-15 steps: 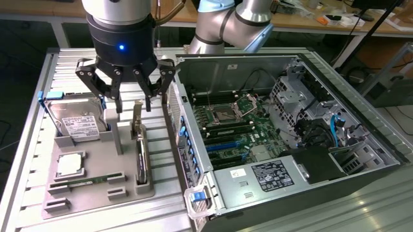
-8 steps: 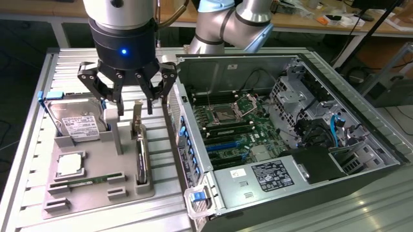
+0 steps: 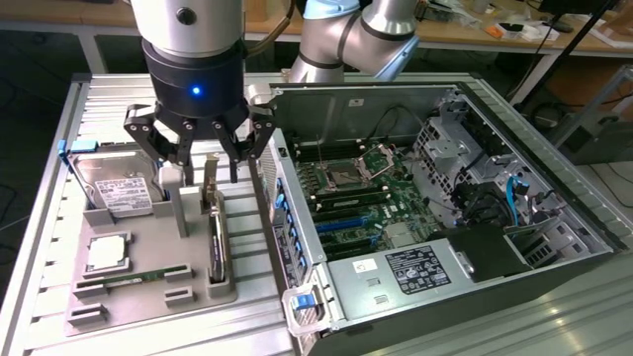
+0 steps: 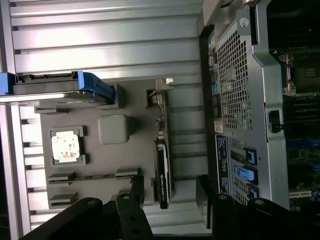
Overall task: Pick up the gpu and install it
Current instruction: 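Pick up the gpu and move the gpu toward the slot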
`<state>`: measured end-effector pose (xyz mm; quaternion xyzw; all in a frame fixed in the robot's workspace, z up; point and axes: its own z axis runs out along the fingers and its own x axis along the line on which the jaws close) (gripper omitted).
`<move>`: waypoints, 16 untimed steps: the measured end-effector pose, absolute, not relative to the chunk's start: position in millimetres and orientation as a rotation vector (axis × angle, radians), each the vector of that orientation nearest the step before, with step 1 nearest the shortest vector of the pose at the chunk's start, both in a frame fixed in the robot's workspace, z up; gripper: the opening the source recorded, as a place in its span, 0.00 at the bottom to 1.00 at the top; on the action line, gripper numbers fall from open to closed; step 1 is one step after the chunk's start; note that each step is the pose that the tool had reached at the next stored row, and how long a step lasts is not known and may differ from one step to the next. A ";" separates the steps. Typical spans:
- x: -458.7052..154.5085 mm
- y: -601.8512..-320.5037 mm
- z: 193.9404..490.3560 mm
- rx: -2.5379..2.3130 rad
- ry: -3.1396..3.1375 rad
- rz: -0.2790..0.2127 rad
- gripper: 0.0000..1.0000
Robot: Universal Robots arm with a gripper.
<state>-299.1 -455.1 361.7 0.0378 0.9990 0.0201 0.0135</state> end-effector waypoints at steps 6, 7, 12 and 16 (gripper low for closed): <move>-296.1 -460.3 356.6 0.118 3.112 0.063 0.54; -295.8 -460.9 355.9 0.118 3.112 0.063 0.54; -294.0 -463.9 350.2 0.118 3.112 0.063 0.54; -293.8 -464.2 346.1 0.118 3.112 0.063 0.54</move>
